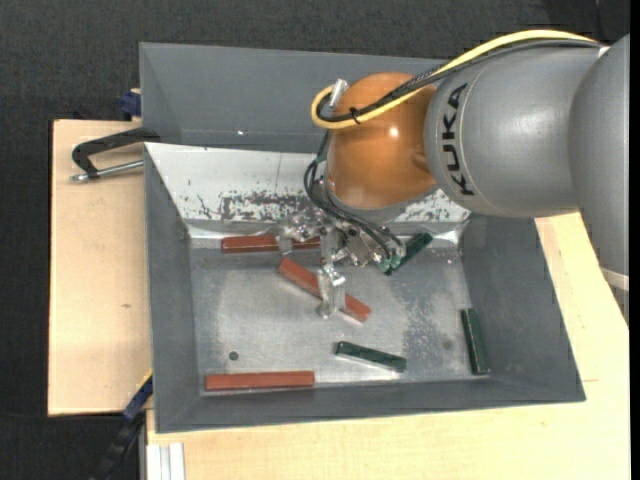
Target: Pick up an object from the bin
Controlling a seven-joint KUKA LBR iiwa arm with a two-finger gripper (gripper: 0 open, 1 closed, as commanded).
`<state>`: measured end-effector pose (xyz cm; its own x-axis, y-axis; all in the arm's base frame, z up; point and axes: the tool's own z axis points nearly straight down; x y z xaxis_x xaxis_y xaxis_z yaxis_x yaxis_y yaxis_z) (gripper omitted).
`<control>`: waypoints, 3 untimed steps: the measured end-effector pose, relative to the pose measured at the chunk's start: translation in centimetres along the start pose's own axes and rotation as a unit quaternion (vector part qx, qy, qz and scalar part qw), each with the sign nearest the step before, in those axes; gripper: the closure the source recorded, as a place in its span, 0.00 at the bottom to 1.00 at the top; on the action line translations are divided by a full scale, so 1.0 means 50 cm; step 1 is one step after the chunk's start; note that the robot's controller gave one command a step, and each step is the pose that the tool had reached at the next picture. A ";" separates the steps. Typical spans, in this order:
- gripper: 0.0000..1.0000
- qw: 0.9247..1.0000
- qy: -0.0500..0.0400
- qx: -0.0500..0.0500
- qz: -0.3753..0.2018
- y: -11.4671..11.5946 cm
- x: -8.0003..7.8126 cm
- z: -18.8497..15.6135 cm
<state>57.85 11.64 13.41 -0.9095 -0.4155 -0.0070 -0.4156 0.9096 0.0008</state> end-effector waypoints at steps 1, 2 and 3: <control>0.00 0.999 0.000 -0.001 -0.034 -0.068 0.007 0.029; 0.00 0.999 0.003 0.002 -0.046 -0.104 0.010 0.092; 0.00 1.000 0.003 -0.001 -0.027 -0.052 0.024 0.124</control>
Offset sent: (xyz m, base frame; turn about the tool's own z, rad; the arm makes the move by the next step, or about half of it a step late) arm 0.0166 -0.0363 -0.0555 -0.1074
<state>57.88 8.80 7.19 -0.8856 -0.4644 -0.0015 -0.4644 0.8856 0.0019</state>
